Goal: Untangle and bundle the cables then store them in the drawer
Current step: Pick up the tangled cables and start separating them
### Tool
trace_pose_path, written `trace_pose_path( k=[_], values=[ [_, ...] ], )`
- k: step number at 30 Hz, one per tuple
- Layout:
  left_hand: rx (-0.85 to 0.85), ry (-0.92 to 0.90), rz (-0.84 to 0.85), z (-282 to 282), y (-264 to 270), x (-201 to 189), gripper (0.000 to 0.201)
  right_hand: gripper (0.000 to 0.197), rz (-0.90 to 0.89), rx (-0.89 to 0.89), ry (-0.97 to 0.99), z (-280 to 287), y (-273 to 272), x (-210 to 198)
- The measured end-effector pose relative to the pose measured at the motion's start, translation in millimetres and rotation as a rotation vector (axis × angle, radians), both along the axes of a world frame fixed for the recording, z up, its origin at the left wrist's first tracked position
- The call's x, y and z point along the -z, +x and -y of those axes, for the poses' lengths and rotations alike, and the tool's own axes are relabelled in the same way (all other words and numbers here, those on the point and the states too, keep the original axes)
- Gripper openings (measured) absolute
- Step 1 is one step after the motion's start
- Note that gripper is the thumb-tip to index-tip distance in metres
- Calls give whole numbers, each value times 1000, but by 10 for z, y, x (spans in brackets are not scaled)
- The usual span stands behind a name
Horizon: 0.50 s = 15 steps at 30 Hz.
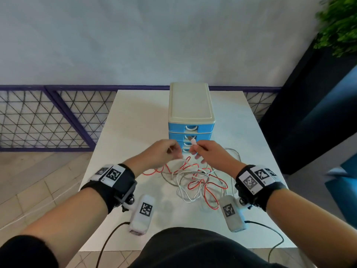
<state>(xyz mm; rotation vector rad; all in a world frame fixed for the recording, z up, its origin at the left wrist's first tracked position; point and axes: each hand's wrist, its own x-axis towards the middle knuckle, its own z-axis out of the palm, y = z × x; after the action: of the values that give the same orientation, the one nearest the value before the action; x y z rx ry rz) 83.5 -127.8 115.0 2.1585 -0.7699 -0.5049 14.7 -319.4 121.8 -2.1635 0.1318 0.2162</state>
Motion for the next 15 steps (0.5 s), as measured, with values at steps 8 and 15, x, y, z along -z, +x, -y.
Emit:
trace_pose_path(
  k=[8, 15],
  values=[
    [-320, -524, -66, 224, -73, -301, 21, 29, -41, -7, 532, -180, 39, -251],
    [79, -244, -206, 219, -259, 24, 10, 24, -15, 65, 622, -213, 151, -426]
  ],
)
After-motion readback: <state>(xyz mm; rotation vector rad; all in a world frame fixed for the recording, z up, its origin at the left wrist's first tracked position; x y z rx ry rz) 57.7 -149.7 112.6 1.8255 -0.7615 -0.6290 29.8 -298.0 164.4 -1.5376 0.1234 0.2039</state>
